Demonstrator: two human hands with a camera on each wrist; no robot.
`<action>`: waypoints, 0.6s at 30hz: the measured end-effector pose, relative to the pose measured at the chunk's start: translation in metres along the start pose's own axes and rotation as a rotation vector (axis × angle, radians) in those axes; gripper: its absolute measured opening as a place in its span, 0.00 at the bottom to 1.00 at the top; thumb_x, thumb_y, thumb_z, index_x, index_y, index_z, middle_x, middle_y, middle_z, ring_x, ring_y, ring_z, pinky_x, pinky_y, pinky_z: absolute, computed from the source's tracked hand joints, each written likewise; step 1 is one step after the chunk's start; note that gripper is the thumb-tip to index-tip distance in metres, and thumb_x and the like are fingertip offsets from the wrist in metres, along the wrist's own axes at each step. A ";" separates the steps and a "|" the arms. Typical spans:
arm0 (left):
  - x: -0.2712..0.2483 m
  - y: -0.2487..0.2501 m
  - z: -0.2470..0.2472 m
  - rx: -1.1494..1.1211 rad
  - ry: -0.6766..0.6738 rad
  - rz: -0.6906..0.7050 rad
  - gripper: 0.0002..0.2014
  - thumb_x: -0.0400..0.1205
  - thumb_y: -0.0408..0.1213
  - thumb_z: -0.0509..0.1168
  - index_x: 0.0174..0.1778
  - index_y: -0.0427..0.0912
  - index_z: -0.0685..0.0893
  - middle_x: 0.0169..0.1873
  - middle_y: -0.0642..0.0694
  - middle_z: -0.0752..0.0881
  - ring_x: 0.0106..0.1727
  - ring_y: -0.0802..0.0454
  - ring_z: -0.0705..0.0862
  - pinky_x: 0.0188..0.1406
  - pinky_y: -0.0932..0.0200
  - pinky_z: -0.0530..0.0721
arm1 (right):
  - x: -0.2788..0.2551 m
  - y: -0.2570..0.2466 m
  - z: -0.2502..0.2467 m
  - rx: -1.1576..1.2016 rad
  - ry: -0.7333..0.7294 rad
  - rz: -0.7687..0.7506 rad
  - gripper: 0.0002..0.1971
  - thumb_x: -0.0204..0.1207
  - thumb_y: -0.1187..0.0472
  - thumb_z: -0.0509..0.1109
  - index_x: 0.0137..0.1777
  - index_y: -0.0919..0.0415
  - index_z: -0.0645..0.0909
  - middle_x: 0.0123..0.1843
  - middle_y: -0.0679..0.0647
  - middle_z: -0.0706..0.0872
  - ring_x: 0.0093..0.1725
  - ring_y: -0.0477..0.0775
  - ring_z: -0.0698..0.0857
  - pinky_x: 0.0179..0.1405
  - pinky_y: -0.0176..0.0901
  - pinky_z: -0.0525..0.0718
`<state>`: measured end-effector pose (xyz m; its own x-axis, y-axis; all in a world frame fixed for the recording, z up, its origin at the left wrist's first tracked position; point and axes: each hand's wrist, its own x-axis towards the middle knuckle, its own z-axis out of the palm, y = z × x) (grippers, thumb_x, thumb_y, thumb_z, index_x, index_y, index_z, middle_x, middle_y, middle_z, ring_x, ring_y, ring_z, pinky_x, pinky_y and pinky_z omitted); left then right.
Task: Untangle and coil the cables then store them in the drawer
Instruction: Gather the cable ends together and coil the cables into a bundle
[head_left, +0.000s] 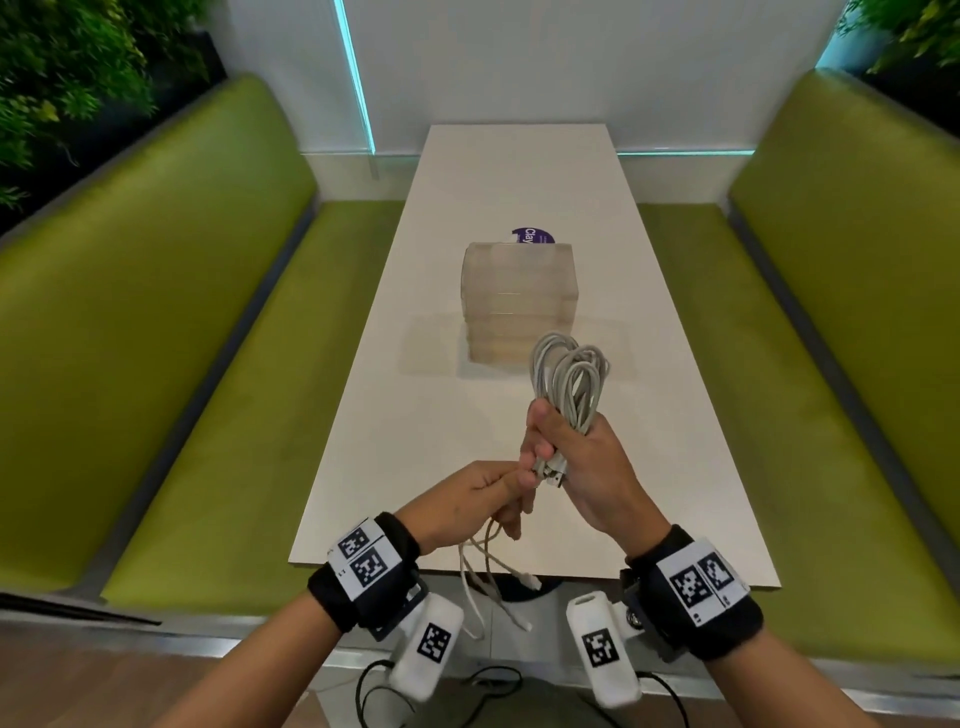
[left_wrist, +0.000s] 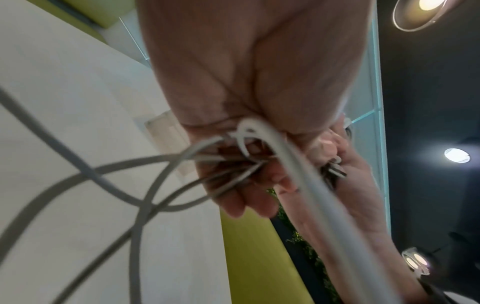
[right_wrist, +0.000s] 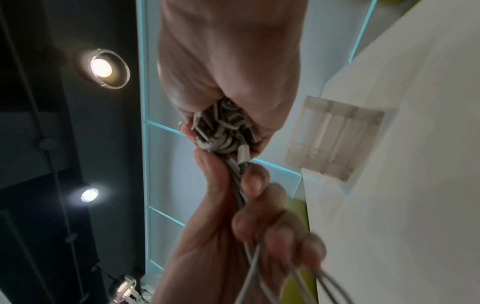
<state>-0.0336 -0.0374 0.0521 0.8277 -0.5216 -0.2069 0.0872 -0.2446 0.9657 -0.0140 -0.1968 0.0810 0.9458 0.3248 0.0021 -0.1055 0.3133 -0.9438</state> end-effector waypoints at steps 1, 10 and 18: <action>0.000 0.000 -0.004 0.016 -0.014 -0.011 0.20 0.83 0.55 0.56 0.36 0.43 0.80 0.22 0.54 0.73 0.30 0.52 0.82 0.42 0.61 0.79 | 0.001 -0.002 -0.003 -0.035 0.009 -0.011 0.14 0.78 0.50 0.69 0.34 0.56 0.77 0.24 0.49 0.75 0.29 0.54 0.80 0.30 0.48 0.76; -0.002 0.011 -0.027 0.232 -0.055 -0.030 0.16 0.87 0.47 0.55 0.38 0.43 0.77 0.24 0.55 0.74 0.27 0.54 0.77 0.35 0.62 0.75 | 0.011 -0.039 -0.035 -0.565 -0.196 -0.003 0.18 0.75 0.54 0.70 0.34 0.71 0.80 0.26 0.54 0.83 0.29 0.53 0.81 0.27 0.42 0.76; -0.002 0.019 -0.017 0.030 -0.002 0.036 0.12 0.83 0.43 0.57 0.40 0.43 0.82 0.25 0.59 0.72 0.28 0.59 0.68 0.30 0.66 0.69 | 0.025 -0.064 -0.027 -1.122 -0.614 0.264 0.07 0.75 0.50 0.73 0.39 0.51 0.84 0.27 0.48 0.82 0.24 0.43 0.76 0.24 0.35 0.74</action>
<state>-0.0244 -0.0269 0.0735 0.8288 -0.5322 -0.1726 0.0409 -0.2500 0.9674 0.0246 -0.2329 0.1330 0.6110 0.7069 -0.3564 0.3285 -0.6360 -0.6983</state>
